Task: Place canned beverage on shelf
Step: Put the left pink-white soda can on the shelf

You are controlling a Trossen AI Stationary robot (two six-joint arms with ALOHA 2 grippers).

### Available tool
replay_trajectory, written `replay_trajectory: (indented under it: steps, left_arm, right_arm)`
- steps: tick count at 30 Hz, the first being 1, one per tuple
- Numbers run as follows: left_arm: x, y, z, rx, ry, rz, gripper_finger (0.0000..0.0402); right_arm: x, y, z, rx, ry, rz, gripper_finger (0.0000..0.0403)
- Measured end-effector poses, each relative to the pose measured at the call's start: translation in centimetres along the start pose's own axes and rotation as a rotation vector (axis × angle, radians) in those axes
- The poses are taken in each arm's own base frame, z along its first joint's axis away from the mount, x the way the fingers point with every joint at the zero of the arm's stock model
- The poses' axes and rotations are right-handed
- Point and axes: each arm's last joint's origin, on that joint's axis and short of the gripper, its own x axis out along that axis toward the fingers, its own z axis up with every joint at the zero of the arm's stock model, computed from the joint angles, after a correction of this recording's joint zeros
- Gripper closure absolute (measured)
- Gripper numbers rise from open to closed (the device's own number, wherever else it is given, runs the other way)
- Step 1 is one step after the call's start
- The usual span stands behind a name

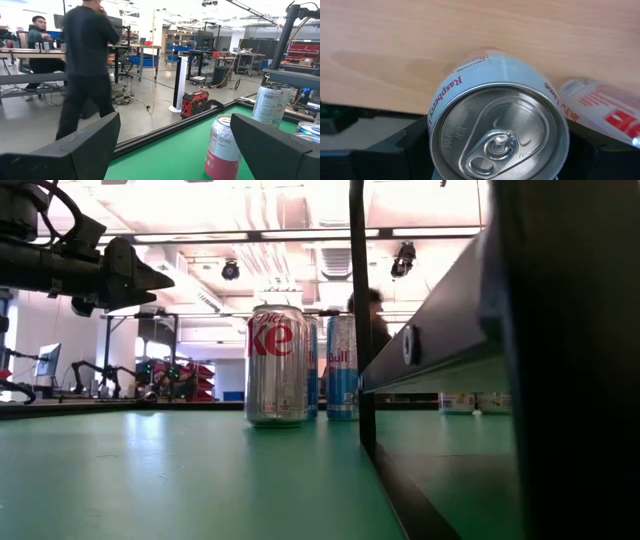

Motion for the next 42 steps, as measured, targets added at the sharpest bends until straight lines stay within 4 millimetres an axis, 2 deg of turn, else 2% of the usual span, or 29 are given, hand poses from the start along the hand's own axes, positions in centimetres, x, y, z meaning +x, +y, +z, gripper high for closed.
replay_trajectory:
  steps: [12,36,42]
  left_arm:
    - [0.0,0.0,0.0,0.0,0.0,0.0,0.0038]
    - [0.0,0.0,0.0,0.0,0.0,0.0,0.0038]
    - [0.0,0.0,0.0,0.0,0.0,0.0,0.0038]
  right_arm:
    - [0.1,-2.4,-2.3,-0.046,0.018,0.014,0.0116]
    - [0.9,-2.4,-2.4,-0.116,0.028,0.005,0.0115]
    - [1.2,-2.4,-2.3,-0.12,0.019,-0.003,0.0084]
